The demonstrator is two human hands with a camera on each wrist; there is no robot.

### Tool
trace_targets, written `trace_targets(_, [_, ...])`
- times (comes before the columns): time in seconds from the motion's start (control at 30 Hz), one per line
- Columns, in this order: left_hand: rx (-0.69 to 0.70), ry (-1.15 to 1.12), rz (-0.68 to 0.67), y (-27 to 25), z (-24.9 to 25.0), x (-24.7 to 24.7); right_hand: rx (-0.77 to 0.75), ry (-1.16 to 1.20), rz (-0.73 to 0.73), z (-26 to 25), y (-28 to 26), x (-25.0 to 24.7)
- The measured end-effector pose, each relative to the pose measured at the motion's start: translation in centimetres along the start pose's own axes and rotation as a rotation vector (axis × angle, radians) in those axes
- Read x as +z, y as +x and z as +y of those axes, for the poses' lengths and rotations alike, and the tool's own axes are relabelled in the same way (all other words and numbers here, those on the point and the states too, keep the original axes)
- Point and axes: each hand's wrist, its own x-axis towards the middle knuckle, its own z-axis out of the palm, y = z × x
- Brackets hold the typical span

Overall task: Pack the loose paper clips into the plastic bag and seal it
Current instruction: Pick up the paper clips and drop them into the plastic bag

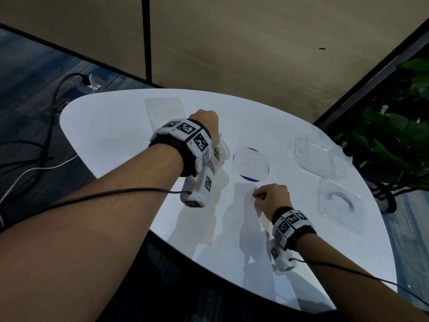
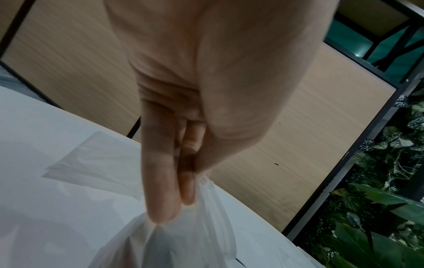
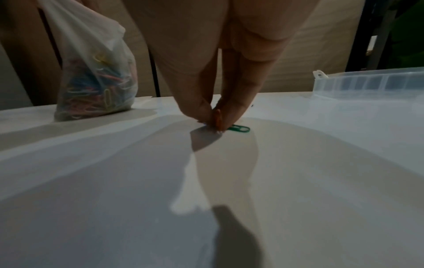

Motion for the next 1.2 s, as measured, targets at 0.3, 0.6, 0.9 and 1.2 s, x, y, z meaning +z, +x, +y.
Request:
trace_targets(0.3, [0.012, -0.022, -0.006, 0.1, 0.4, 0.4, 0.186, 0.203, -0.121, -0.5, 1.2, -1.5])
trace_targets(0.6, [0.041, -0.028, -0.042, 0.4, 1.6, 1.6, 0.046, 1.048, -0.143, -7.1, 2.1, -5.7])
trace_targets(0.9, [0.051, 0.001, -0.017, 0.2, 1.4, 1.5, -0.246, 0.772, -0.117, -9.8, 1.9, -5.9])
trace_targets(1.2, [0.063, -0.023, -0.016, -0.2, 1.1, 1.0, -0.645, -0.384, -0.238, 1.9, 2.5, -1.9])
